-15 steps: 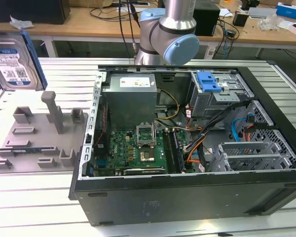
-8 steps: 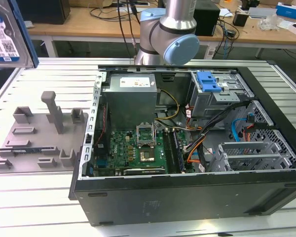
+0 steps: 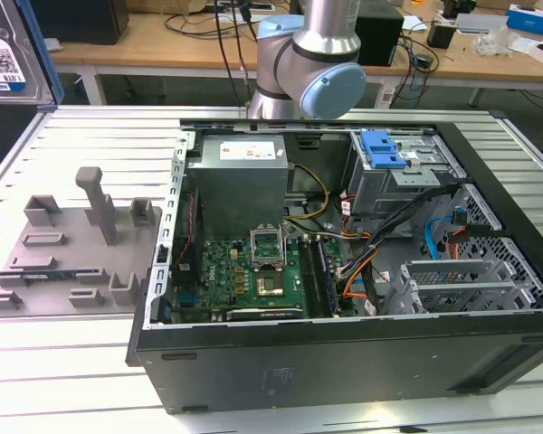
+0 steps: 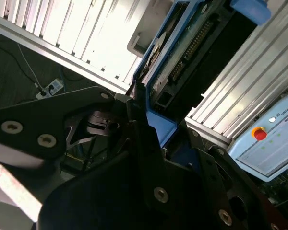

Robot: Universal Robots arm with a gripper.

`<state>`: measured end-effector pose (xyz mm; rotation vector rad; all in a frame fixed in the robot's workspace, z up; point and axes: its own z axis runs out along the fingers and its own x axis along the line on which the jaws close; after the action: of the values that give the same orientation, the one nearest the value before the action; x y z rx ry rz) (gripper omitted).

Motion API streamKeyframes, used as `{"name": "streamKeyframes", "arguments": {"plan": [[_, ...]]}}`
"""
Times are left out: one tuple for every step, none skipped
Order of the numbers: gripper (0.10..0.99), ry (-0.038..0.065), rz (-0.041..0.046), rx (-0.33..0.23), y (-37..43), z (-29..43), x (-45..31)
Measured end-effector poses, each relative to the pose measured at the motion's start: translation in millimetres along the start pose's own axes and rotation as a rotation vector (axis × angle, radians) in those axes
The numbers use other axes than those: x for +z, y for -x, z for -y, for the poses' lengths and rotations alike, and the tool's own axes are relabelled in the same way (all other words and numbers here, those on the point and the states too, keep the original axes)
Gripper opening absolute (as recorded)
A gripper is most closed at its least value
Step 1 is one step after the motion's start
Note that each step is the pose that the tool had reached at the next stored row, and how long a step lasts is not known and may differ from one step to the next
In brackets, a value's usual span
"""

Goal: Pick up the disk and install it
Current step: 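Pick up the disk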

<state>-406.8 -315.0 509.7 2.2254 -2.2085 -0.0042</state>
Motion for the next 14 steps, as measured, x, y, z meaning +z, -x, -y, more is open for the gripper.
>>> {"name": "streamKeyframes", "arguments": {"plan": [[0.369, 0.0, 0.0, 0.0, 0.0, 0.0, 0.0], [0.369, 0.0, 0.0, 0.0, -0.1, 0.1, 0.0], [0.369, 0.0, 0.0, 0.0, -0.9, 0.9, 0.0], [0.369, 0.0, -0.0001, 0.0, -2.9, 2.8, -0.2], [0.369, 0.0, 0.0, 0.0, -8.0, 6.2, -0.6], [0.369, 0.0, 0.0, 0.0, -12.0, 8.5, -0.8], [0.369, 0.0, 0.0, 0.0, -14.4, 9.8, -0.8], [0.369, 0.0, 0.0001, 0.0, -17.1, 11.7, -0.8], [0.369, 0.0, 0.0, 0.0, -21.6, 16.0, -0.8], [0.369, 0.001, 0.0, 0.0, -27.3, 22.5, -0.9], [0.369, 0.001, 0.0, 0.0, -32.5, 29.2, -0.9], [0.369, 0.001, 0.0, 0.0, -38.5, 37.0, -0.9], [0.369, 0.001, 0.0, 0.0, -43.1, 43.1, -1.0], [0.369, 0.001, 0.0, 0.0, -47.7, 49.1, -1.0]]}}
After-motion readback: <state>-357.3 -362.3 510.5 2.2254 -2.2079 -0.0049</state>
